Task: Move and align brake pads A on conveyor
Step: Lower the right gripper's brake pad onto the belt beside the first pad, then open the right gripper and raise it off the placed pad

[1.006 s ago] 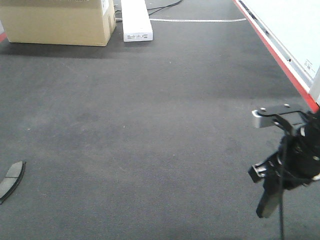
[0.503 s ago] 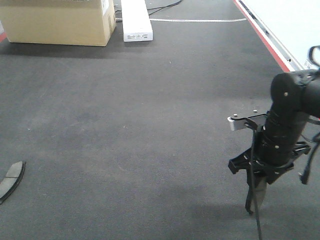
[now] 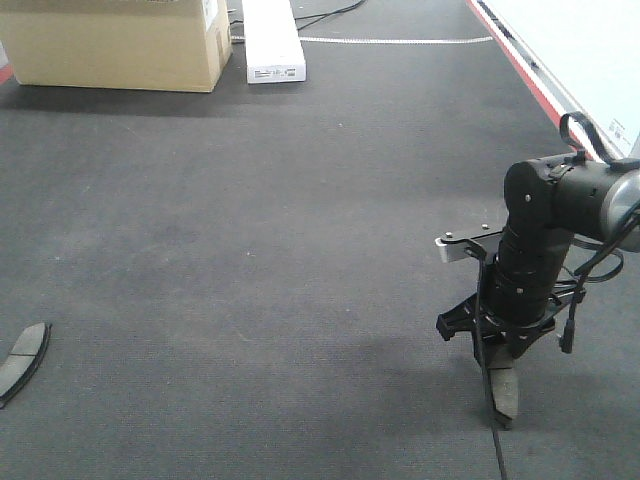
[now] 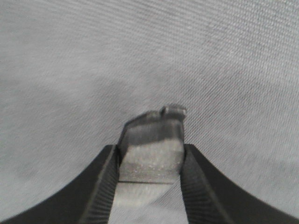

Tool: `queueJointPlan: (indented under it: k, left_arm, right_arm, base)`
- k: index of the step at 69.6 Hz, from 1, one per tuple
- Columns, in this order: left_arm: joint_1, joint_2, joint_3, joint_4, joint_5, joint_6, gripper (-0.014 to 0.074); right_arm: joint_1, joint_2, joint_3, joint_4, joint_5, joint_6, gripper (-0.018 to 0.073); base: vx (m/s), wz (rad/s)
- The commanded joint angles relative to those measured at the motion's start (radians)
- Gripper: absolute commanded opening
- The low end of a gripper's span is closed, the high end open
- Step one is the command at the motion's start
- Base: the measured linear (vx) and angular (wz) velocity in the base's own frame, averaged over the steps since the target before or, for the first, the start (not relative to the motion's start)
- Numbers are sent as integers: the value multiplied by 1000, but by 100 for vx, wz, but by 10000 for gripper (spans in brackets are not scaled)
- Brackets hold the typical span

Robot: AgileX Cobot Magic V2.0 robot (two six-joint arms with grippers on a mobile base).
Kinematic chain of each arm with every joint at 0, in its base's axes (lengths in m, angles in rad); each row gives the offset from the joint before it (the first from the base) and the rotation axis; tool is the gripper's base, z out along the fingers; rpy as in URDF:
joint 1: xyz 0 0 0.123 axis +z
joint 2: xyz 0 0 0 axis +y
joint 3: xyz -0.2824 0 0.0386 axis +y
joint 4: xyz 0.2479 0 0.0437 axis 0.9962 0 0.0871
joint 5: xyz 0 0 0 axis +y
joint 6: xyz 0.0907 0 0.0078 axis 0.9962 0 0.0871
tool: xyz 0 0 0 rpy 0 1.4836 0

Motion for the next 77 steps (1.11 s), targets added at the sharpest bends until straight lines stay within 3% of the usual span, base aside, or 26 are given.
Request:
queueJointPlan:
  k: [1, 16, 24, 53, 77]
  left_arm:
    - [-4, 16, -17, -5, -77, -3, 423]
    - [-4, 16, -17, -5, -77, -3, 423]
    - [-4, 16, -17, -5, -77, -3, 423]
    - [-4, 16, -17, -5, -77, -3, 423]
    - [-4, 16, -17, -5, -77, -3, 423]
  right_arm:
    - [-9, -47, -25, -19, -52, -1, 228]
    - [-16, -47, -25, -13, -84, 11, 589]
    - [-16, -47, -25, -10, -88, 19, 676]
    - [-16, -271, -11, 23, -182, 26, 608]
    - [-16, -690, 313, 9, -376, 33, 564]
  base:
    - [0, 0]
    - [0, 0]
    - [0, 0]
    - [0, 0]
    - [0, 0]
